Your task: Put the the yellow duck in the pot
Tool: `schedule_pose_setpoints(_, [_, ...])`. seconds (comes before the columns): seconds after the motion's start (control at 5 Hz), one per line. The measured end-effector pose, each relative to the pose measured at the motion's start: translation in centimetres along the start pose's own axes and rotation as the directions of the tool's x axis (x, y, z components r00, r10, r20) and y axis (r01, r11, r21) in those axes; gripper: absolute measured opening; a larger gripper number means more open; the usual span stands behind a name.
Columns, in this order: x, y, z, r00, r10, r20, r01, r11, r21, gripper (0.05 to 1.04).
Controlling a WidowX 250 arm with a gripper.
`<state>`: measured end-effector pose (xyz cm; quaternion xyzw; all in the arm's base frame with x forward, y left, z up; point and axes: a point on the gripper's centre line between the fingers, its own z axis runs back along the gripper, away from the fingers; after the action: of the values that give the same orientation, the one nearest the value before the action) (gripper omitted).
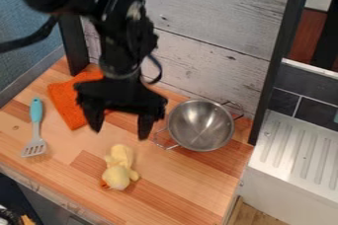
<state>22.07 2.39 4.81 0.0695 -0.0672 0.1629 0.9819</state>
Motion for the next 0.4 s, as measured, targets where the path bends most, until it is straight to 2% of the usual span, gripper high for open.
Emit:
schedule_pose_setpoints(0.2, [-0.7,0.2,-0.5,1.000,0.007,-0.006,-0.007,1.000,0.007,1.001])
schedule_pose_setpoints(0.4, [-1.6,0.2,-2.7,0.999,-0.004,-0.040,0.004,1.000,0.015,1.001])
